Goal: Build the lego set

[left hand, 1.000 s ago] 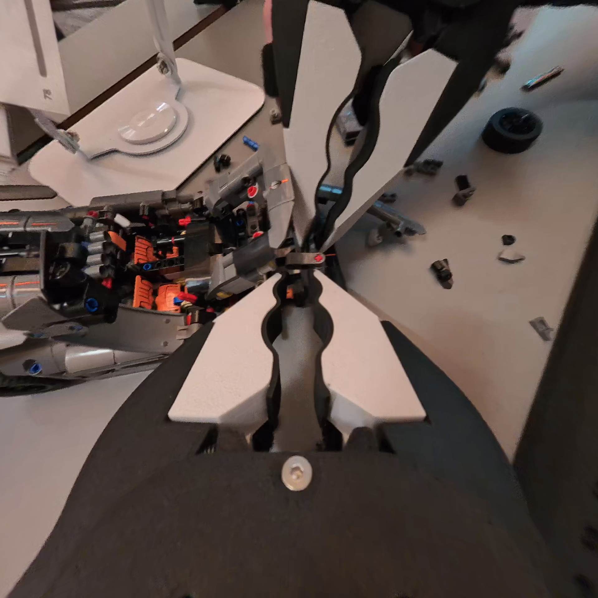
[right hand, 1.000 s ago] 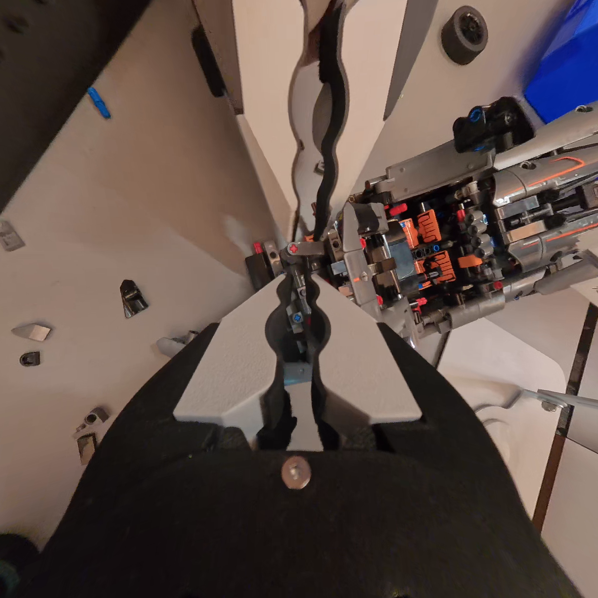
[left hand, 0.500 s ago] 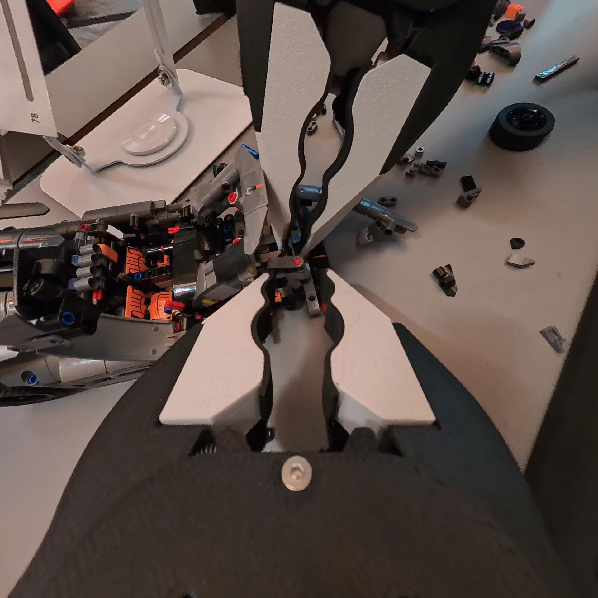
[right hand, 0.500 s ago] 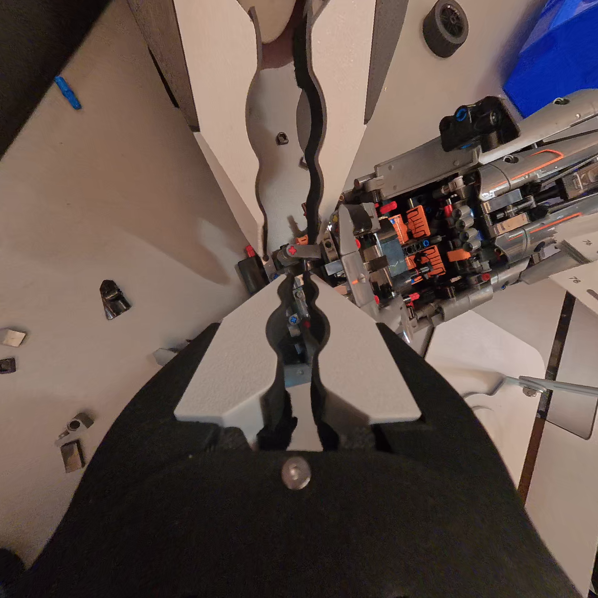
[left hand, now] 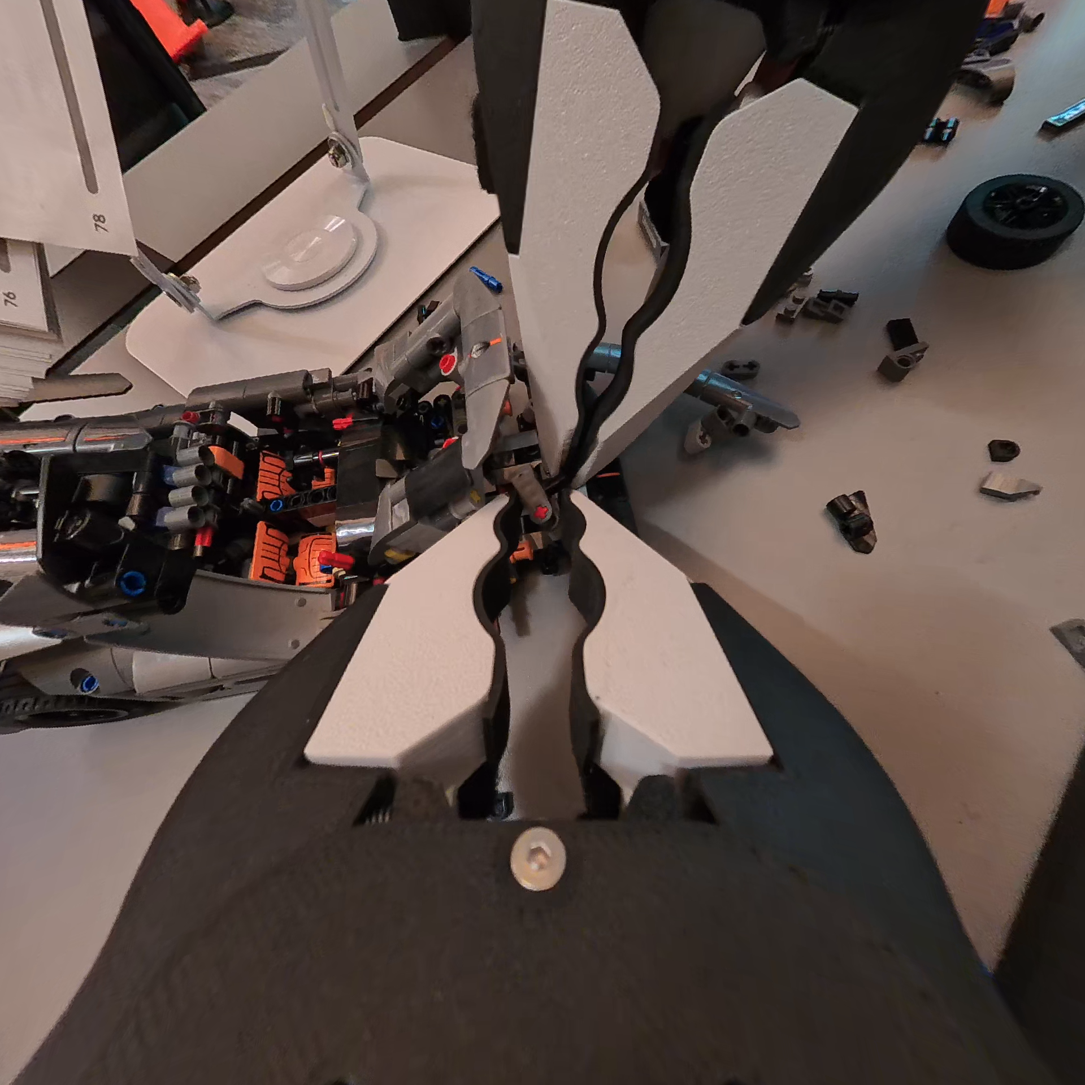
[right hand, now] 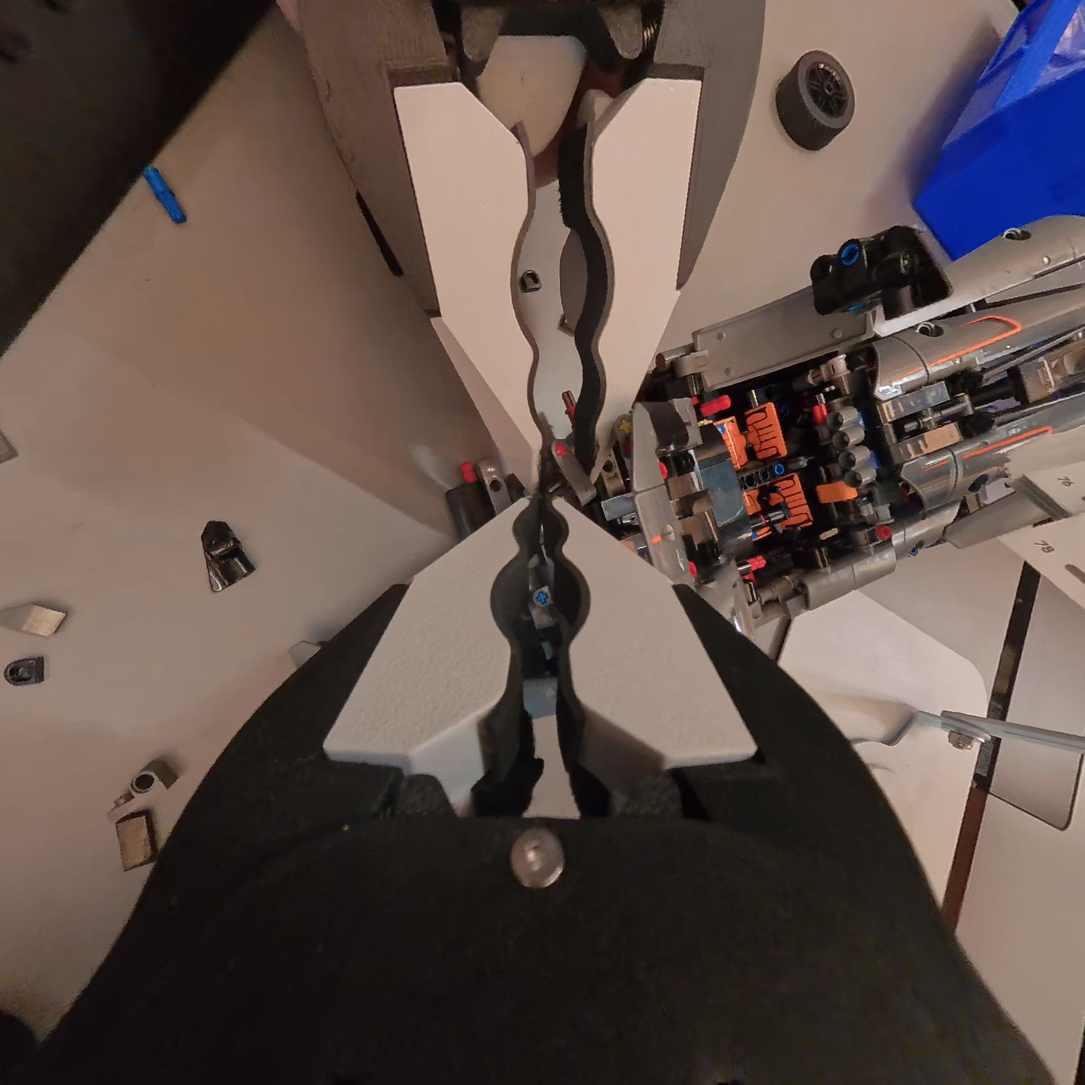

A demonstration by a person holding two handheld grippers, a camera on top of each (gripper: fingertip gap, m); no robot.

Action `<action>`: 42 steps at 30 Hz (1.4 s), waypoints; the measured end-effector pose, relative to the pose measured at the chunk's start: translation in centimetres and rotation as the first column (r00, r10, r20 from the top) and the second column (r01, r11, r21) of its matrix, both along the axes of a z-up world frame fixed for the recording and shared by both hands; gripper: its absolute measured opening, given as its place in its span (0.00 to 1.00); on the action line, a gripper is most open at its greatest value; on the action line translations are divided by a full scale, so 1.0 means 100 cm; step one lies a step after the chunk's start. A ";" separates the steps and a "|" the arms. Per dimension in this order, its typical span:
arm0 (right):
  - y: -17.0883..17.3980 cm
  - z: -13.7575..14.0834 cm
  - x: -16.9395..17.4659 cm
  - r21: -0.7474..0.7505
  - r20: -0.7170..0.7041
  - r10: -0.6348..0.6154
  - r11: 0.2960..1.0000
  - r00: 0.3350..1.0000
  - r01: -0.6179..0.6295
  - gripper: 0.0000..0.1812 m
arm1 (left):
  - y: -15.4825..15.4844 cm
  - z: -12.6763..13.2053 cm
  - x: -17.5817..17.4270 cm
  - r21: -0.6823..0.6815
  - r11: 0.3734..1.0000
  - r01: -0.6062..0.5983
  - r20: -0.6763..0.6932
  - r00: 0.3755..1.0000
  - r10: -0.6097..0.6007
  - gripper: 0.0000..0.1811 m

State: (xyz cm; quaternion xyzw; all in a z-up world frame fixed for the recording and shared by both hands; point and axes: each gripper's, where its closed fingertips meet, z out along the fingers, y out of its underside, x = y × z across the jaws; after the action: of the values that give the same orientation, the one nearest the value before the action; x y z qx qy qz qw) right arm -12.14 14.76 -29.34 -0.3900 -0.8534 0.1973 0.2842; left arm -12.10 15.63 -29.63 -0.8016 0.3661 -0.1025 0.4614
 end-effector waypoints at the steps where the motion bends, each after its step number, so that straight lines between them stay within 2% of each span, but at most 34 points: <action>1: 0.000 0.000 0.000 0.003 0.000 0.002 1.000 1.000 -0.002 0.00 | 0.000 0.000 0.000 0.001 1.000 0.002 0.002 1.000 -0.002 0.06; 15: -0.002 0.000 0.001 0.004 0.007 0.012 1.000 1.000 -0.012 0.00 | -0.001 0.000 0.002 0.016 0.998 0.069 0.039 0.997 -0.069 0.05; 22: 0.009 0.008 0.002 -0.002 -0.015 -0.027 1.000 1.000 0.027 0.02 | -0.004 -0.002 0.001 0.008 0.994 0.109 -0.017 0.994 -0.109 0.05; 27: 0.009 -0.003 0.002 0.028 0.020 -0.028 0.999 0.999 0.027 0.05 | -0.006 -0.002 0.000 0.003 0.994 0.113 -0.008 0.994 -0.113 0.04; 30: 0.008 0.000 0.000 0.012 0.001 -0.036 0.999 0.999 0.036 0.07 | -0.007 -0.002 0.001 0.005 0.993 0.120 -0.003 0.993 -0.120 0.04; 42: 0.002 -0.004 -0.001 0.013 -0.009 -0.006 1.000 1.000 0.007 0.06 | -0.009 -0.003 0.004 0.013 0.989 0.145 -0.014 0.989 -0.144 0.04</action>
State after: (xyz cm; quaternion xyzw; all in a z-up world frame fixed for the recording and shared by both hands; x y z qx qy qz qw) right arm -12.21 14.97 -29.69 -0.3901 -0.8520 0.1926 0.2912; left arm -11.72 14.69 -29.94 -0.7705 0.4269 -0.1279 0.4558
